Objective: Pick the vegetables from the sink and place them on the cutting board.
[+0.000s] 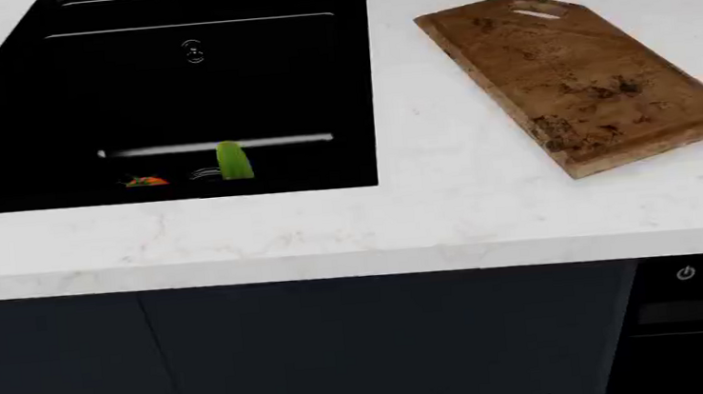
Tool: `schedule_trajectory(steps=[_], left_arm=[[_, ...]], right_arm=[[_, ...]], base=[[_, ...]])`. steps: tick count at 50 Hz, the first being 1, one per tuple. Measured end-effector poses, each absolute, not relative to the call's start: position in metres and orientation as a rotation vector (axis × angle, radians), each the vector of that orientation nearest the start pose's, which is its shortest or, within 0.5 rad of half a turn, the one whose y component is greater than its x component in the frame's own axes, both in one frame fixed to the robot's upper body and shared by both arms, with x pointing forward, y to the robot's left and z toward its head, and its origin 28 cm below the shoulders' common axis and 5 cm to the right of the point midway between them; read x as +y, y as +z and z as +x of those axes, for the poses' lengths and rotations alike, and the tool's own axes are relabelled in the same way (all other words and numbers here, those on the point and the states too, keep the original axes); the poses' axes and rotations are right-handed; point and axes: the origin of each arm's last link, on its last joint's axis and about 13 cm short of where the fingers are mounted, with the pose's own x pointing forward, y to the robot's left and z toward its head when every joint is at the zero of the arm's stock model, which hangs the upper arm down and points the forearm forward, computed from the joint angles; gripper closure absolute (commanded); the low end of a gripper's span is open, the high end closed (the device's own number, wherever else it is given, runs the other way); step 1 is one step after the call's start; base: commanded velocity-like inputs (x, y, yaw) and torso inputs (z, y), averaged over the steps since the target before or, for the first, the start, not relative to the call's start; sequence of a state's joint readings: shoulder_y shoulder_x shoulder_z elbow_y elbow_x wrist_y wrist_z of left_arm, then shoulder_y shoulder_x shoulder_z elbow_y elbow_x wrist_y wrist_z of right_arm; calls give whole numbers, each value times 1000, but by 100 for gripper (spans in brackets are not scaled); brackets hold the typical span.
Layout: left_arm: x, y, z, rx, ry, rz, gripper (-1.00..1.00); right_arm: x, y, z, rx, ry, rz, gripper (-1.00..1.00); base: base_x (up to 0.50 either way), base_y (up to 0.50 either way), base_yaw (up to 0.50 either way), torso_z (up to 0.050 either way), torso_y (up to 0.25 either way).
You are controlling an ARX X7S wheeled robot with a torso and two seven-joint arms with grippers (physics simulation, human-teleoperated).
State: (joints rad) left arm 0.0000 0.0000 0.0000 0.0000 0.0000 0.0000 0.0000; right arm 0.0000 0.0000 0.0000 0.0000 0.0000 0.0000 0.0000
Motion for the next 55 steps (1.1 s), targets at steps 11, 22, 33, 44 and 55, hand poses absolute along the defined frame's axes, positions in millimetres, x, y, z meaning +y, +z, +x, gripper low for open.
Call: schedule_trajectory(steps=[11,22,33,44,55], left_arm=[[207,16,204,-24,1,28,-100],[207,16,203,-25,-7,-13,-100],[209,16,201,-30,-1,-20,-100],[210,18,200,-26,3,-34,-100],[211,27,201,-41,5,-10,-100]], right_arm=[[-98,20,210,-46,-33,-11,-100],[-100,13,204,-29,-60,-66,-100],[-99,11,199,-28,-67,-98,-100],[-99,12,198,-33,-69,-105,-100],[-97,20,198,-26,-57,-80,-100]], base=[[0,0,0,0,0],[0,91,0,0,0],[0,500,0,0,0],[0,500,0,0,0],[1,395,0,8,0]])
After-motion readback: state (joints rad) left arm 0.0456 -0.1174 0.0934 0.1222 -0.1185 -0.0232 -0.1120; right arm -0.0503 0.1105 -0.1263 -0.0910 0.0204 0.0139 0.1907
